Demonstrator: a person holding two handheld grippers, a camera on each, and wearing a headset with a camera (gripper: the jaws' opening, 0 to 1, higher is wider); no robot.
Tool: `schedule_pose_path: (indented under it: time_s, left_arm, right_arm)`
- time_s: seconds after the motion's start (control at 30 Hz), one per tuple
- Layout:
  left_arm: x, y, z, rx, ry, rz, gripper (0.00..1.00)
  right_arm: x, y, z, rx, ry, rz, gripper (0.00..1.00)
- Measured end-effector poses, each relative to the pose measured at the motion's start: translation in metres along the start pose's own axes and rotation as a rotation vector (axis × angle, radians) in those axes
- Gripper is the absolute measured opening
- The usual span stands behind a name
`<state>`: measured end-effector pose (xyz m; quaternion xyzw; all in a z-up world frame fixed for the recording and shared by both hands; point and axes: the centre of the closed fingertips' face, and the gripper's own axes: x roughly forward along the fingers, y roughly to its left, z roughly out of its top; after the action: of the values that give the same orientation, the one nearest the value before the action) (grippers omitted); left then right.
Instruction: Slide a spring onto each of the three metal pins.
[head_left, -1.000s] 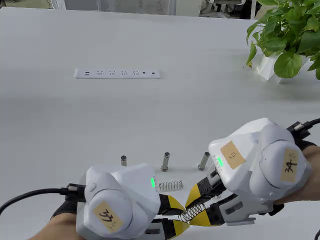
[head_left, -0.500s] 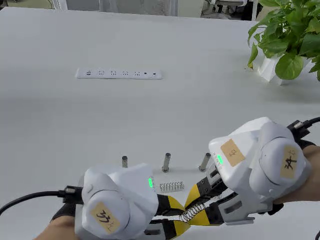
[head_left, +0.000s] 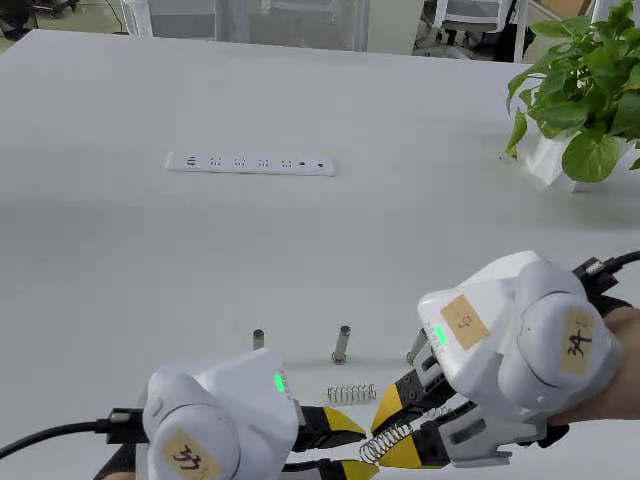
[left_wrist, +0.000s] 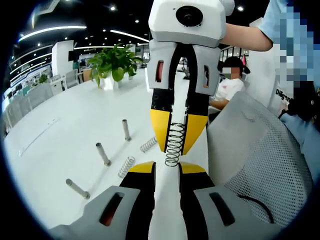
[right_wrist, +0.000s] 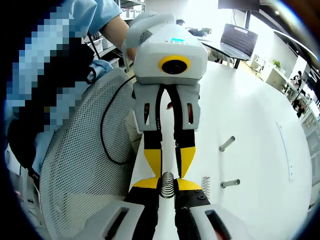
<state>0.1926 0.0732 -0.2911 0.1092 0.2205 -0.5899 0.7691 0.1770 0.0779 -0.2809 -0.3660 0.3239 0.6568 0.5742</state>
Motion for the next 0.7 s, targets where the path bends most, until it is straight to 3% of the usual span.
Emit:
schedule_pose_path:
  time_s: [0.07, 0.17, 0.27, 0.37, 0.47, 0.7]
  left_arm:
    - [-0.005, 0.006, 0.0, -0.062, -0.026, 0.029, 0.18]
    - [-0.012, 0.016, -0.005, -0.063, -0.026, 0.081, 0.23]
    - [-0.02, 0.025, -0.005, -0.128, -0.06, 0.13, 0.29]
    - [-0.027, 0.033, -0.012, -0.132, -0.053, 0.176, 0.36]
    - [-0.035, 0.042, -0.015, -0.172, -0.067, 0.215, 0.44]
    - [-0.048, 0.06, -0.024, -0.17, -0.062, 0.318, 0.61]
  right_arm:
    - [0.0, -0.001, 0.0, -0.007, 0.002, 0.001, 0.07]
    - [0.0, -0.002, 0.0, -0.009, 0.009, 0.003, 0.07]
    - [0.0, -0.003, -0.001, -0.013, 0.014, 0.007, 0.07]
    - [0.0, -0.004, -0.003, -0.017, 0.024, 0.009, 0.07]
    - [-0.001, -0.006, -0.004, -0.02, 0.03, 0.013, 0.07]
    - [-0.001, -0.008, -0.003, -0.037, 0.045, 0.023, 0.07]
